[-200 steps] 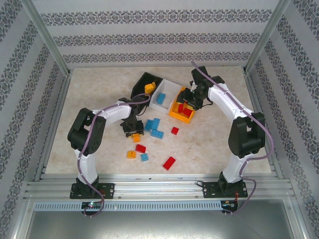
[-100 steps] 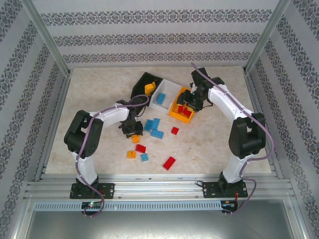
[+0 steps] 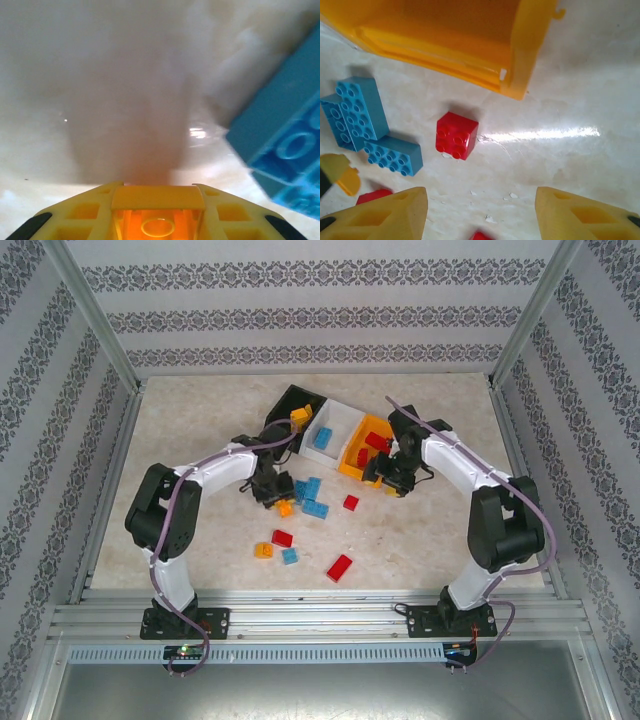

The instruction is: Sort the legos into containers by color

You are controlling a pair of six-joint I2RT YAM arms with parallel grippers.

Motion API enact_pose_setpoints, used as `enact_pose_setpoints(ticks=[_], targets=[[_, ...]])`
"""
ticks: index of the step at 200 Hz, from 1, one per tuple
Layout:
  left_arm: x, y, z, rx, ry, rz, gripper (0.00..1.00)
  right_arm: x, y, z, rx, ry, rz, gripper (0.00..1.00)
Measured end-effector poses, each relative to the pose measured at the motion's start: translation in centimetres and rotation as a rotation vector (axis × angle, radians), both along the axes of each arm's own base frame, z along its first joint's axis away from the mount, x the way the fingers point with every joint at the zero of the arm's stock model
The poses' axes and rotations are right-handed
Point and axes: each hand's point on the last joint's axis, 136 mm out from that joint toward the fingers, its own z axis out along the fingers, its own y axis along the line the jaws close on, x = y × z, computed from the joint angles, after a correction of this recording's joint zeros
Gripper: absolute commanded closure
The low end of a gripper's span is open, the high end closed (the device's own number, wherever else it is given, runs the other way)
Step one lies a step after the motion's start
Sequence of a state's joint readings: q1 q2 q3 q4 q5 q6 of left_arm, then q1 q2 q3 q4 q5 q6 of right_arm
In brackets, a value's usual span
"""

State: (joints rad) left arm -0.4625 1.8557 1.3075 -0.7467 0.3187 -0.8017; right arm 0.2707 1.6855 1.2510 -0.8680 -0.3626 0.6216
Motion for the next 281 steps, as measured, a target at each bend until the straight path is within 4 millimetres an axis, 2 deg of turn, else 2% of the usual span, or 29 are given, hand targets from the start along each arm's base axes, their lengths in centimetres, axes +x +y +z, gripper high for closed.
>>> enact_pose_setpoints(ticks=[27, 47, 84, 119, 154, 195, 203, 217, 257, 270, 278, 281], targets=[[5.0, -1.4, 4.4, -0.079, -0.122, 0.024, 0.67, -0.2, -0.2, -0.1, 0.004, 0.003, -0.006, 0.41], [9.3, -1.7, 6.6, -0.108, -0.193, 0.049, 0.67, -0.2, -0.4, 0.2, 0.006, -0.006, -0.007, 0.41], [15.2, -0.8, 7.7, -0.113, -0.249, 0.099, 0.67, -0.4, -1.1, 1.5, 0.013, -0.047, -0.003, 0.41], [19.0, 1.0, 8.6, -0.092, -0.298, 0.146, 0.67, -1.1, -1.3, 1.3, 0.01, -0.038, -0.004, 0.41], [21.6, 2.0, 9.0, -0.077, -0.335, 0.177, 0.67, -1.8, -1.5, 0.8, 0.004, -0.013, -0.004, 0.41], [22.8, 1.9, 8.0, -0.069, -0.328, 0.182, 0.66, -1.8, -1.5, 0.8, 0.004, -0.013, -0.003, 0.4], [23.0, 1.9, 7.8, -0.068, -0.327, 0.182, 0.61, -1.8, -1.5, 0.8, 0.004, -0.013, -0.003, 0.4], [23.4, 2.0, 7.5, -0.069, -0.326, 0.189, 0.45, -1.8, -1.5, 0.8, 0.003, -0.011, -0.003, 0.4], [23.6, 2.5, 6.7, -0.063, -0.305, 0.206, 0.34, -2.0, -1.5, 1.0, 0.003, -0.011, -0.003, 0.4], [23.6, 2.5, 6.8, -0.063, -0.306, 0.206, 0.27, -1.9, -1.5, 1.0, 0.004, -0.013, -0.004, 0.39], [23.6, 2.6, 6.8, -0.063, -0.305, 0.206, 0.16, -1.9, -1.5, 1.0, 0.004, -0.014, -0.004, 0.39], [23.6, 2.6, 6.8, -0.061, -0.304, 0.205, 0.03, -1.9, -1.5, 1.0, 0.004, -0.014, -0.004, 0.39]])
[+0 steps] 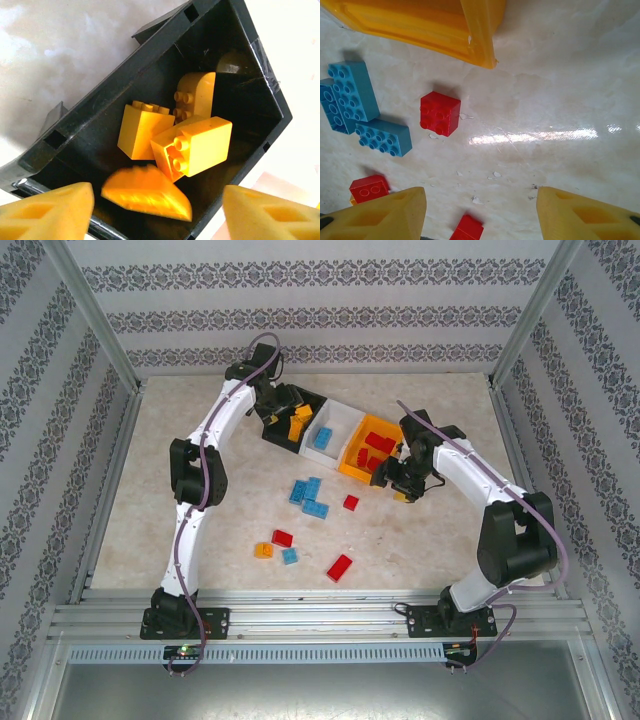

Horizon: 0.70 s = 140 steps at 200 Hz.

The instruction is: Sort the legos into containers by color

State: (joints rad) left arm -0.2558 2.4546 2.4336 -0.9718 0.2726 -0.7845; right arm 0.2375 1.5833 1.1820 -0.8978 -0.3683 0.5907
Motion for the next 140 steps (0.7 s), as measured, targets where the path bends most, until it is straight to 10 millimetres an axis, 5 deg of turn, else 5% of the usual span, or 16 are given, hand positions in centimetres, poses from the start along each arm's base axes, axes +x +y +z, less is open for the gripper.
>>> enact_pose_setpoints(ticks=[102, 140], targets=[[-1.4, 0.8, 0.5, 0.053, 0.023, -0.041, 0.0, -0.5, 0.8, 0.0, -0.004, 0.003, 0.028, 0.39], [-6.0, 3.1, 3.4, 0.141, 0.031, -0.081, 0.0, -1.0, 1.6, -0.1, -0.012, 0.005, 0.056, 0.39]])
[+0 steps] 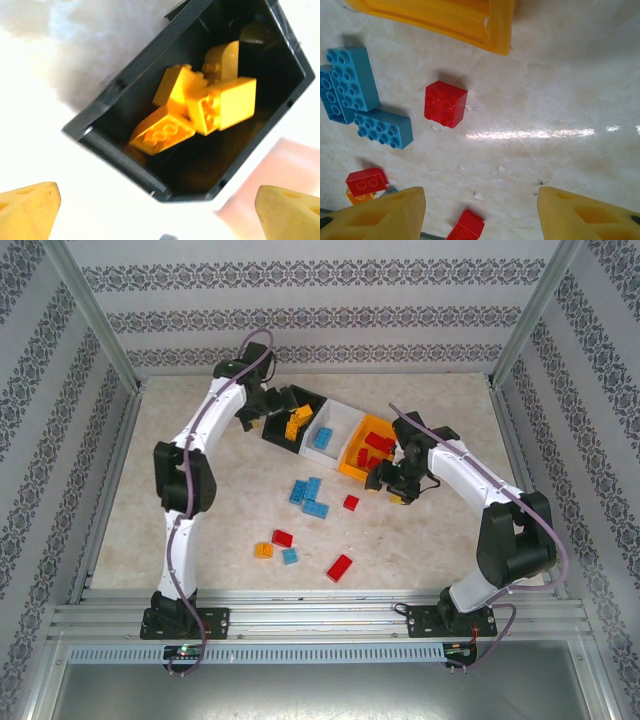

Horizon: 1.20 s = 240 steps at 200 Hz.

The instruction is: Sort the legos into containers by color

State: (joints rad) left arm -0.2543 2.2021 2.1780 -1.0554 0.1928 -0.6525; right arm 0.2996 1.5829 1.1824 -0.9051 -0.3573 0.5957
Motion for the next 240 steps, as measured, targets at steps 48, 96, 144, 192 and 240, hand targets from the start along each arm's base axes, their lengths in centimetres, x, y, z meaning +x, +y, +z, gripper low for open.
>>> enact_pose_setpoints(ticks=[48, 96, 144, 192, 240], targets=[[-10.4, 3.3, 1.4, 0.055, 0.015, -0.028, 0.0, -1.4, 2.3, -0.1, -0.006, 0.005, 0.08, 0.38], [-19.5, 5.4, -3.9, 0.059, 0.126, -0.002, 0.0, -1.9, 4.0, -2.0, -0.054, 0.051, 0.127, 0.37], [-22.3, 6.1, -5.1, 0.051, 0.15, 0.021, 0.0, 0.2, 5.3, -3.5, -0.143, 0.047, 0.135, 0.33], [-22.2, 6.1, -4.3, 0.052, 0.121, 0.011, 0.0, 2.1, 5.8, -5.5, -0.231, 0.064, 0.124, 0.32], [-22.3, 6.4, -4.3, 0.07, 0.12, -0.006, 0.0, 2.8, 5.8, -6.7, -0.265, 0.087, 0.094, 0.32]])
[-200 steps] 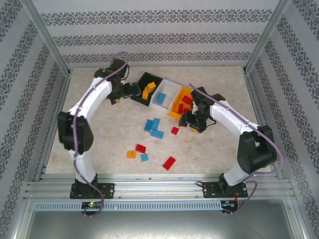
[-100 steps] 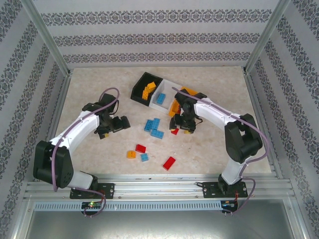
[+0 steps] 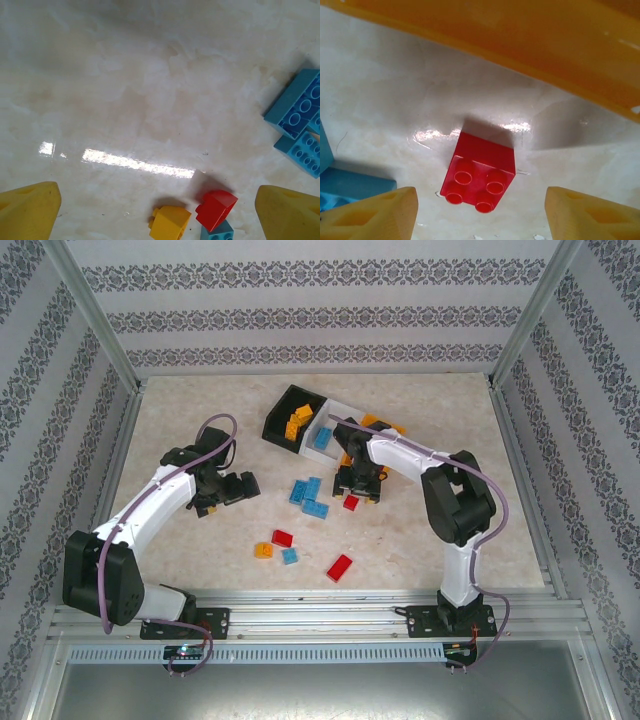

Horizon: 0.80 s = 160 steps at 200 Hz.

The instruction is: Sort the legos into containers by color

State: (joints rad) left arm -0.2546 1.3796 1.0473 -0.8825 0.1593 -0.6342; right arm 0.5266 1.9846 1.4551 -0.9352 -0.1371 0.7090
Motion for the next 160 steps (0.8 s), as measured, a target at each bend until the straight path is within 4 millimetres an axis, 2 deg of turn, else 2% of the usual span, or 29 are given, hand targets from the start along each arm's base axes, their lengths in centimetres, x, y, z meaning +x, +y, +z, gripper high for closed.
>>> enact_pose_setpoints(ticks=[73, 103, 129, 160], targets=[[0.4, -0.1, 0.7, 0.001, -0.016, -0.02, 0.0, -0.2, 0.0, -1.9, -0.025, 0.04, -0.022, 0.41], [0.4, -0.2, 0.7, -0.002, -0.013, -0.021, 0.0, 0.1, 0.1, -2.0, -0.021, 0.031, -0.02, 0.5], [0.3, -0.2, 0.4, -0.004, -0.003, -0.022, 0.0, 0.0, 0.0, -2.4, -0.019, 0.031, -0.018, 0.65], [0.3, -0.5, -0.1, -0.012, 0.016, -0.025, 0.0, -0.1, 0.0, -2.3, -0.012, 0.021, -0.02, 0.69]])
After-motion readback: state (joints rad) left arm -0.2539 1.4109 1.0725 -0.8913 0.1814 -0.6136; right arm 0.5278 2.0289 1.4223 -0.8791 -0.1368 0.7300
